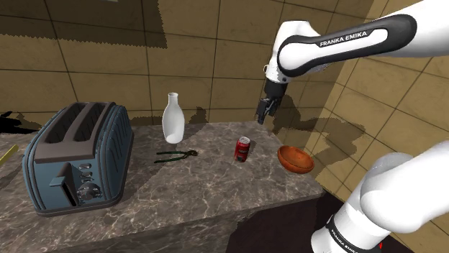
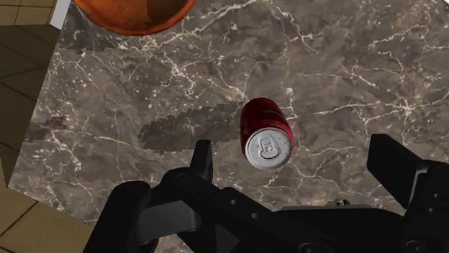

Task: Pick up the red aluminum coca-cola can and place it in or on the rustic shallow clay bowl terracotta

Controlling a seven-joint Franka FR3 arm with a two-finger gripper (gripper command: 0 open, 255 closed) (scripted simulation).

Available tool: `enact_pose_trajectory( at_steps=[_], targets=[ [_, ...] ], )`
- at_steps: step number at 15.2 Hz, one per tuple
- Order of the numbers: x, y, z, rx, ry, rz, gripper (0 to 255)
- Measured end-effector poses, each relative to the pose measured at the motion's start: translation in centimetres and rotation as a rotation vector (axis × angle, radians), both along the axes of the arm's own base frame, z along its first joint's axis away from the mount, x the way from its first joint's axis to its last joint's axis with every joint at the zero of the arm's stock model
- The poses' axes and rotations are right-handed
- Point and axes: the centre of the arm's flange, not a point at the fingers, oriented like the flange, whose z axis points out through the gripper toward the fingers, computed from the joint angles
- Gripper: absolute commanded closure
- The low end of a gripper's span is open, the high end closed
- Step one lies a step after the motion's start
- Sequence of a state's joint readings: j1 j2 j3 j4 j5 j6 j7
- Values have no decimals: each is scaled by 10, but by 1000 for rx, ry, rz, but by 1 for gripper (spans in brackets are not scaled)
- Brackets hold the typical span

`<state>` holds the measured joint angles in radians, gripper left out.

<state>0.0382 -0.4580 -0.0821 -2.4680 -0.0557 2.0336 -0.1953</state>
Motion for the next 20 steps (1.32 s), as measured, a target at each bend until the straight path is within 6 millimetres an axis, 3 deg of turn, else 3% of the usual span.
enact_pose_trajectory(
  at_steps=[11, 20],
  targets=[
    [72, 13, -121, 22, 22, 52, 0],
    [76, 14, -167, 23, 23, 55, 0]
  ],
)
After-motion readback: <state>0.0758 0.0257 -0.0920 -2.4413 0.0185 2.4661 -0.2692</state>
